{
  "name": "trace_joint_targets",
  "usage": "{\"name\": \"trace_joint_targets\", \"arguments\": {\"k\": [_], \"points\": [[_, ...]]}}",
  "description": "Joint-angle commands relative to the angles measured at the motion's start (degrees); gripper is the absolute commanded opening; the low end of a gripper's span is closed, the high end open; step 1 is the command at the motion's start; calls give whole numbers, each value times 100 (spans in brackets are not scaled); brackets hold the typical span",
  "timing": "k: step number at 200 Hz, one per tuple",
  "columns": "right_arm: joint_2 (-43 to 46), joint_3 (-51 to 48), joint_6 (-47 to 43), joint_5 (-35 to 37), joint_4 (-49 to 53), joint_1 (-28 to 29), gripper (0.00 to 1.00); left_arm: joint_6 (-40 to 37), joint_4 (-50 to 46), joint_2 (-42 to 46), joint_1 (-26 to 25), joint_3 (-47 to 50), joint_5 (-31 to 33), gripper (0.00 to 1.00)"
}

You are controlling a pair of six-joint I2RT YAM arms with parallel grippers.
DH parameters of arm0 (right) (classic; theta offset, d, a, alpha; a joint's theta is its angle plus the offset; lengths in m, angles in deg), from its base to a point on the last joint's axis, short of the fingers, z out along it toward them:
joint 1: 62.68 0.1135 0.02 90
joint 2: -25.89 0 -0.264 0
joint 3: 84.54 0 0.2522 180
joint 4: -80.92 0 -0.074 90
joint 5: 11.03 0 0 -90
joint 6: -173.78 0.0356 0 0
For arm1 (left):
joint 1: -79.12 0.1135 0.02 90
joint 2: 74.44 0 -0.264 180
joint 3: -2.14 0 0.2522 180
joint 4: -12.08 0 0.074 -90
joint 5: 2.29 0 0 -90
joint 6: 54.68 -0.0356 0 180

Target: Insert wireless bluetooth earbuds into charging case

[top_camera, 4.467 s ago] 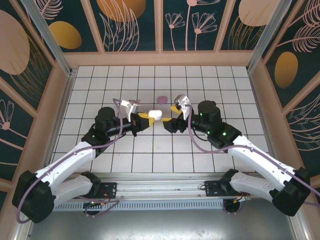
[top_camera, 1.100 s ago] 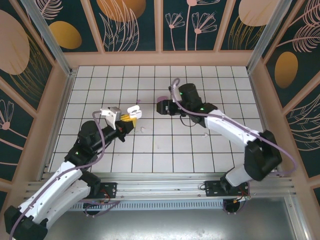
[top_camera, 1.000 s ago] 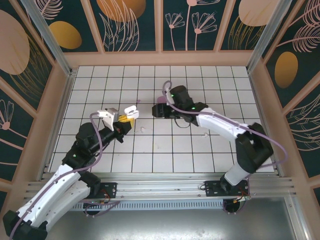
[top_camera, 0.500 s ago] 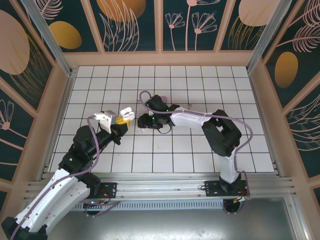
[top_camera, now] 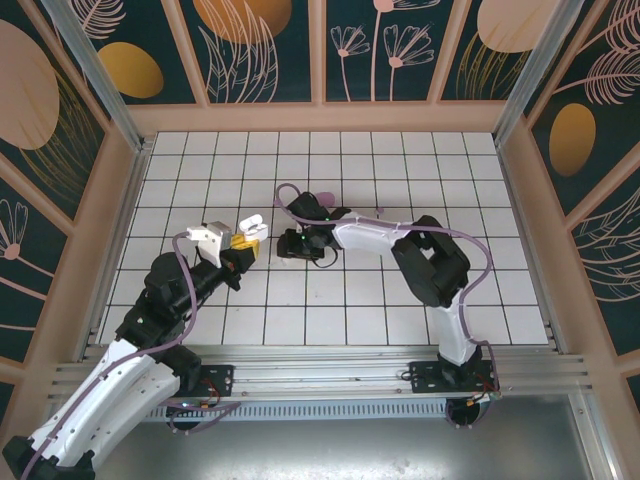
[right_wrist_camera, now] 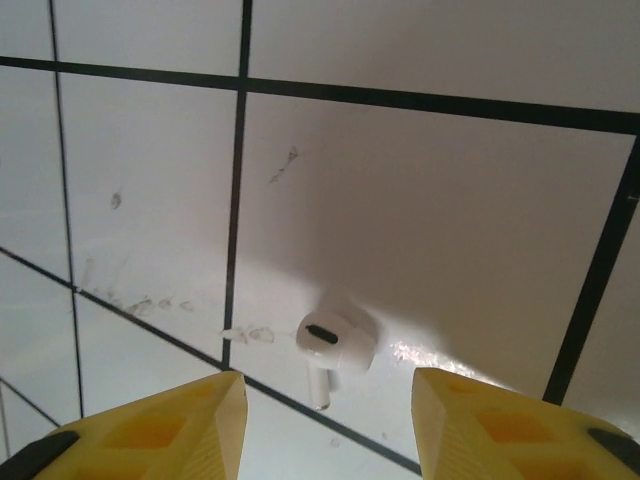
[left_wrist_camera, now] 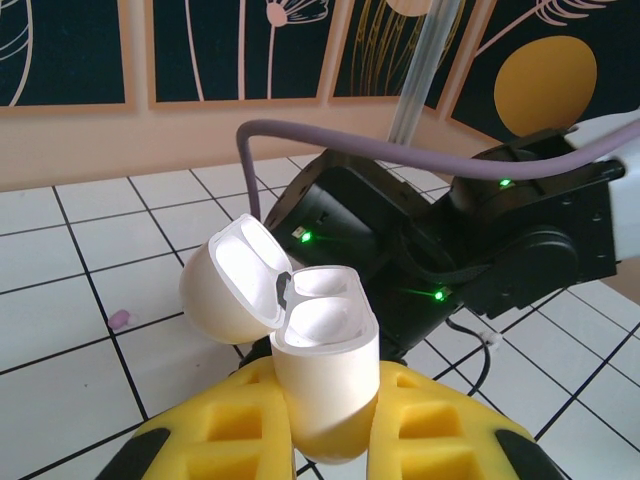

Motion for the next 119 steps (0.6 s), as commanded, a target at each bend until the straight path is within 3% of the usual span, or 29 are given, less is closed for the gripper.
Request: {"name": "trace_joint_targets", "arguments": {"k": [1, 119], "points": [[-197, 299, 152, 294, 427, 121, 46, -62, 57, 39, 8, -14, -94, 0], [-738, 886, 138, 479, 849, 220, 43, -29, 89, 166, 0, 32, -160, 0]]}}
